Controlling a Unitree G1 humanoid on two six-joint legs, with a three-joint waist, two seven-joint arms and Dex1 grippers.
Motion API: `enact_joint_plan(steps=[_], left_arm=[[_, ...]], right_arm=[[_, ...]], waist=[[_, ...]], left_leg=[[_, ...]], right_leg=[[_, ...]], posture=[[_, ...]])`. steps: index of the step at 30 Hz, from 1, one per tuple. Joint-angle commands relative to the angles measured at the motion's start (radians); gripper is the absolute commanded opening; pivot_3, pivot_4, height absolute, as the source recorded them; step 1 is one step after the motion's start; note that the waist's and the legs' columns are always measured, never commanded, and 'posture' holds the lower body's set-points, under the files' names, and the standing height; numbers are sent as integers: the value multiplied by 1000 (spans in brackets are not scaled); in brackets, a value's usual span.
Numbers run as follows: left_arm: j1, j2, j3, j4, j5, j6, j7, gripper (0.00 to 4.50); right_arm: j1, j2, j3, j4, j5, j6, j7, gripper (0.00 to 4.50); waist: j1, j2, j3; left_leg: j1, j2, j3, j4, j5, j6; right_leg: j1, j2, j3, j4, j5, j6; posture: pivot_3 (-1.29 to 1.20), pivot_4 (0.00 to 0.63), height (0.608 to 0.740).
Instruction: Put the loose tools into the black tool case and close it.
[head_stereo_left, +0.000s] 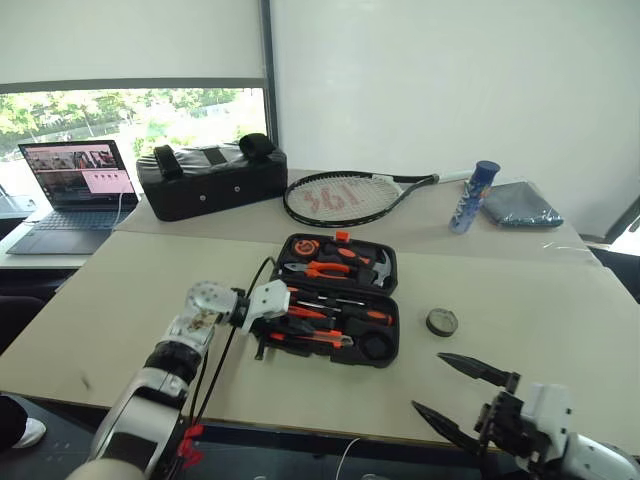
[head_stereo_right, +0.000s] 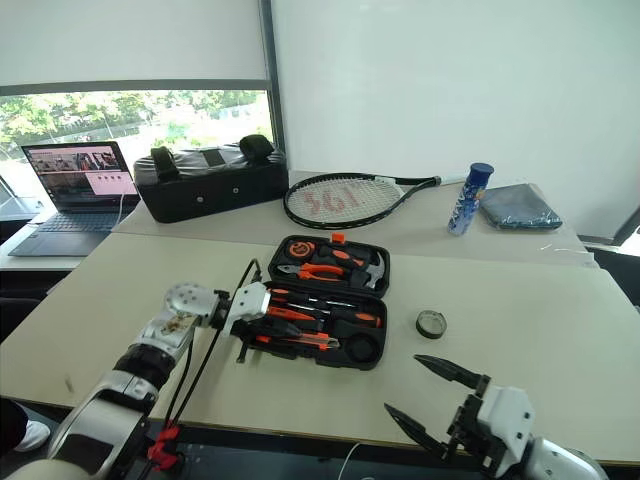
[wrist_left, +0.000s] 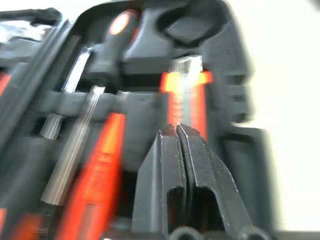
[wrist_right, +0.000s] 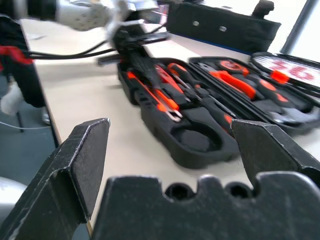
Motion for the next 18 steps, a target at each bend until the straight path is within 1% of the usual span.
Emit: enact_joint_plan(steps=[1, 2, 4, 5, 6, 7, 8, 10, 12, 14, 16, 17, 18], left_arm=[[58, 85, 130, -176, -162, 142, -30, 605], [95, 123, 159, -206, -173, 153, -25, 754], [165, 186, 219, -249, -212, 184, -24, 1538], [190, 206, 238, -265, -222, 190, -21, 1869], [217, 227, 265, -274, -237, 201, -14, 2296], [239, 242, 292, -276, -246, 201, -3, 2567], [263, 257, 322, -276, -257, 208, 8, 3010], [316, 283, 363, -290, -277, 225, 13, 3746], [360, 293, 383, -320, -298, 242, 13, 4492], [385, 293, 392, -359, -319, 266, 16, 4492], [400, 280, 390, -417, -344, 288, 27, 4492], [402, 273, 389, -436, -350, 293, 34, 4492], [409, 273, 376, -459, -359, 310, 23, 4492]], right_arm=[[73, -13, -102, -29, 56, -5, 15, 4500], [104, -10, -127, -16, 65, -9, 22, 4500], [148, 1, -172, 27, 54, -39, 32, 4500], [159, 7, -187, 42, 59, -44, 35, 4500], [168, 11, -202, 68, 50, -55, 39, 4500], [170, 14, -214, 91, 44, -65, 39, 4500], [168, 17, -225, 117, 37, -73, 37, 4500], [150, 10, -232, 154, 17, -79, 31, 4500], [118, -5, -230, 167, 9, -63, 20, 4500], [67, -39, -222, 155, 11, -19, 9, 4500], [-32, -134, -193, 111, 40, 119, -3, 4500], [-70, -171, -182, 98, 47, 177, -12, 4500], [-131, -236, -155, 90, 40, 260, -13, 4500]], waist=[[-2, 0, 0], [-3, 0, 0], [-9, 1, 0], [-11, 0, 0], [-11, 1, 0], [-10, 0, 1], [-11, 0, 1], [-10, 0, 1], [-11, 0, 1], [-13, 1, 1], [-13, 1, 2], [-16, 1, 2], [-17, 2, 3]], left_leg=[[-2, 0, 0, 0, 0, 0], [-2, 0, 0, 0, 0, 0], [-3, 1, 0, 0, 0, 0], [-2, 1, 0, -1, -1, 0], [-1, 1, 0, -1, -1, 0], [-1, 1, 0, -1, -1, 0], [1, 1, 1, -1, -1, 0], [2, 1, 2, -1, -1, 0], [3, 1, 2, -1, -1, 0], [3, 1, 2, -1, -1, 0], [3, 1, 3, -1, -1, 0], [3, 1, 3, -1, -1, 0], [3, 1, 4, -1, -1, 0]], right_leg=[[-1, 0, 0, 0, 0, 0], [-2, 0, 0, 0, 0, 0], [-2, 0, 0, 0, 0, 0], [-2, 0, 0, 0, -1, -1], [-1, 0, 0, 0, -1, -1], [-1, -1, 0, 0, -1, -1], [0, -2, -1, -1, -1, -1], [2, -3, 0, -2, -1, 0], [2, -3, 0, -2, -3, -5], [2, -3, 0, -2, -5, -7], [2, -4, 0, -2, -4, -6], [2, -4, 0, -2, -3, -4], [2, -4, 1, -1, -1, -1]], posture=[[0, 150, 740], [0, 150, 740], [0, 150, 740], [0, 150, 740], [0, 150, 740], [0, 150, 740], [0, 150, 740], [0, 150, 740], [0, 150, 740], [0, 150, 740], [0, 150, 740], [0, 150, 740], [0, 150, 740]])
